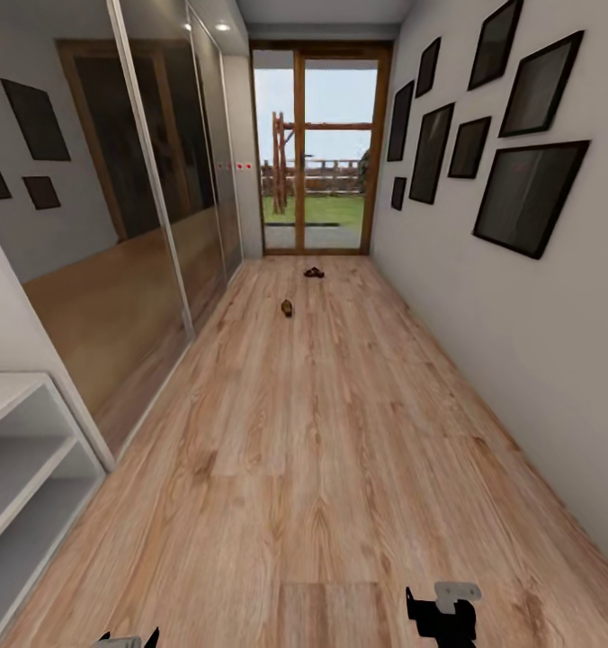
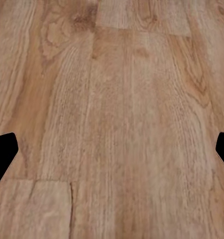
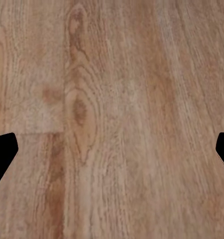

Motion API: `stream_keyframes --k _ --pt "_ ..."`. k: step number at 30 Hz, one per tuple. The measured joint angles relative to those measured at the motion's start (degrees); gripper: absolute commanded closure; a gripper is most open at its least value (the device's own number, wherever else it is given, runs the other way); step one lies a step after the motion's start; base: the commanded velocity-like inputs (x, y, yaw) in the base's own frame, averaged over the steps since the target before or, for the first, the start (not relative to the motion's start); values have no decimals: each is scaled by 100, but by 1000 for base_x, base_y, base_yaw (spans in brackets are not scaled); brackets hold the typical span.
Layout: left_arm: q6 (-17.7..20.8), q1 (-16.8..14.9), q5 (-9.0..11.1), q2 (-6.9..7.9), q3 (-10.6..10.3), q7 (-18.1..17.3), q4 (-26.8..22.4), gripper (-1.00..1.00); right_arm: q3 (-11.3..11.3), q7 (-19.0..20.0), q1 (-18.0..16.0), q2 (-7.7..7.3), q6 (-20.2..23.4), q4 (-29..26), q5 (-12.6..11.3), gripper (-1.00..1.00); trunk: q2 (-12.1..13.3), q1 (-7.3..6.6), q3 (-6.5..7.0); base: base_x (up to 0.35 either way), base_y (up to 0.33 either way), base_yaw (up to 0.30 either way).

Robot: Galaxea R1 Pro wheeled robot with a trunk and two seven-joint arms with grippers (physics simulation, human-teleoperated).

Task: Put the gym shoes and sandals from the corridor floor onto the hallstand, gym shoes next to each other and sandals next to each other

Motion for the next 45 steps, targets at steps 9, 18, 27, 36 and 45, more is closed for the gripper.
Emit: stream_keyframes --k 9,18,27,36,45 --pt "0 0 0 0 0 -1 0 -100 0 -5 1 2 0 0 0 -100 0 0 0 338 0 0" --pt "0 0 0 0 0 0 0 -100 0 -9 0 0 0 0 0 -100 0 0 0 338 0 0" --pt "0 0 0 0 0 -3 0 -100 0 -9 1 -9 0 0 -7 -100 0 0 0 338 0 0" --pt "0 0 0 0 0 -2 0 -100 0 -9 1 -9 0 0 -8 -100 0 0 0 338 0 0" --pt "0 0 0 0 0 0 0 -100 0 -9 17 -9 0 0 -8 -100 0 0 0 338 0 0"
